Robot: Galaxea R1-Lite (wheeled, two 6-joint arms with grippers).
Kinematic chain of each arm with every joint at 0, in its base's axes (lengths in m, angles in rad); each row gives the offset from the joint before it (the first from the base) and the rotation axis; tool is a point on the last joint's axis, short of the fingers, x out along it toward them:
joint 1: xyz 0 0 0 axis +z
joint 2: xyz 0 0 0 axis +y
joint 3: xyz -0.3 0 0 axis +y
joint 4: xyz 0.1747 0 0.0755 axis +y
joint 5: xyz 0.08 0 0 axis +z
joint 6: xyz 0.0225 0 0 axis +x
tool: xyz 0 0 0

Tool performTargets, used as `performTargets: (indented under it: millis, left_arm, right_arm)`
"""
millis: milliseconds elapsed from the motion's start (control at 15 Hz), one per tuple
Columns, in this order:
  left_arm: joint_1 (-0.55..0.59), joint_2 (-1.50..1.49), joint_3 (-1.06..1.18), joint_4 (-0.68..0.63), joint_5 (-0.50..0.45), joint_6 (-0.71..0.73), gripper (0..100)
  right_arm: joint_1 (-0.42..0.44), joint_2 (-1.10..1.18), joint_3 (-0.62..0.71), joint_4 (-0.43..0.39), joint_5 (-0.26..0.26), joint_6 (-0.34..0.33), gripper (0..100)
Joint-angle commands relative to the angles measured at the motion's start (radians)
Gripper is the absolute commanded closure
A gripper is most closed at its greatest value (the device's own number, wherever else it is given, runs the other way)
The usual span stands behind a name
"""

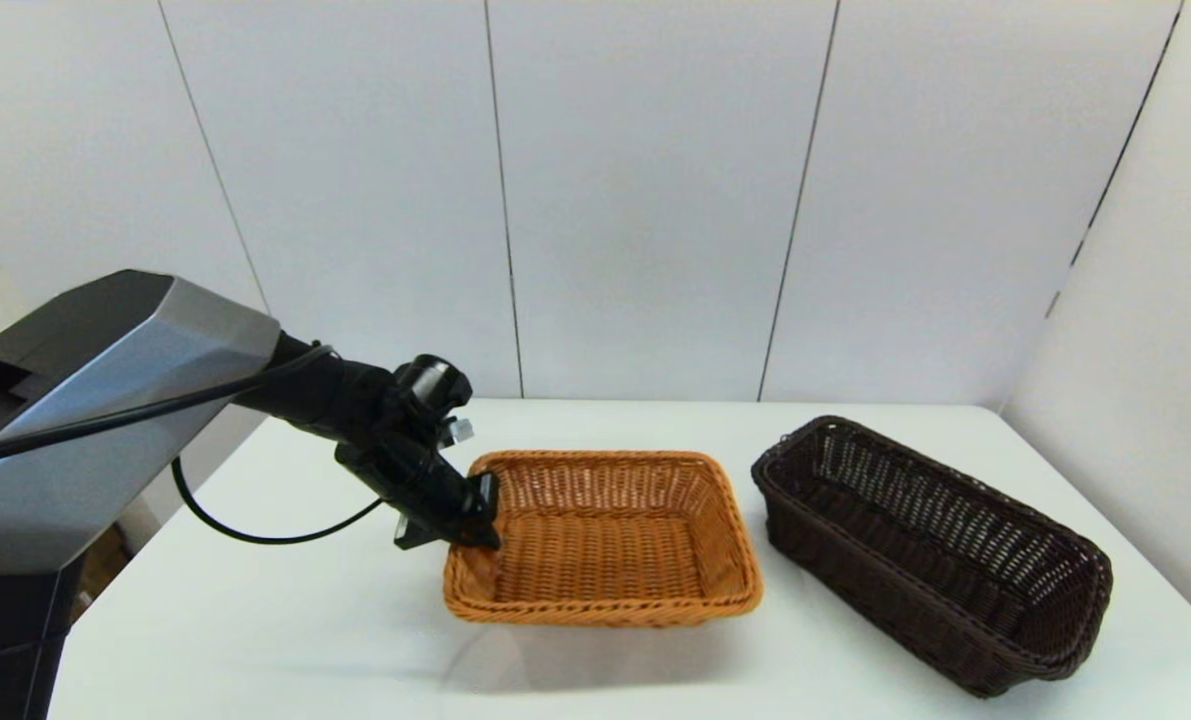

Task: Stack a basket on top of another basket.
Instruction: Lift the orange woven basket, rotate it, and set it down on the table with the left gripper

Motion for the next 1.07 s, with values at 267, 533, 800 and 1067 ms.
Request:
performTargets:
  millis: [267,533,800,1067]
  left_arm:
    - [0.001,0.015,-0.022,0.008,-0.002,-0.003,100]
    - [0.001,0.015,-0.022,0.008,-0.002,-0.003,100]
    - [0.001,0.013,-0.022,0.015,-0.002,-0.003,100]
    - [-0.001,0.013,-0.022,0.02,-0.002,-0.001,0]
  right_arm:
    - [0.0,0.0,0.002,0.0,0.0,0.0,0]
    - [0.0,0.0,0.002,0.0,0.0,0.0,0]
    - [0.0,0.0,0.002,0.0,0.0,0.0,0]
    - [0.0,0.0,0.002,0.0,0.0,0.0,0]
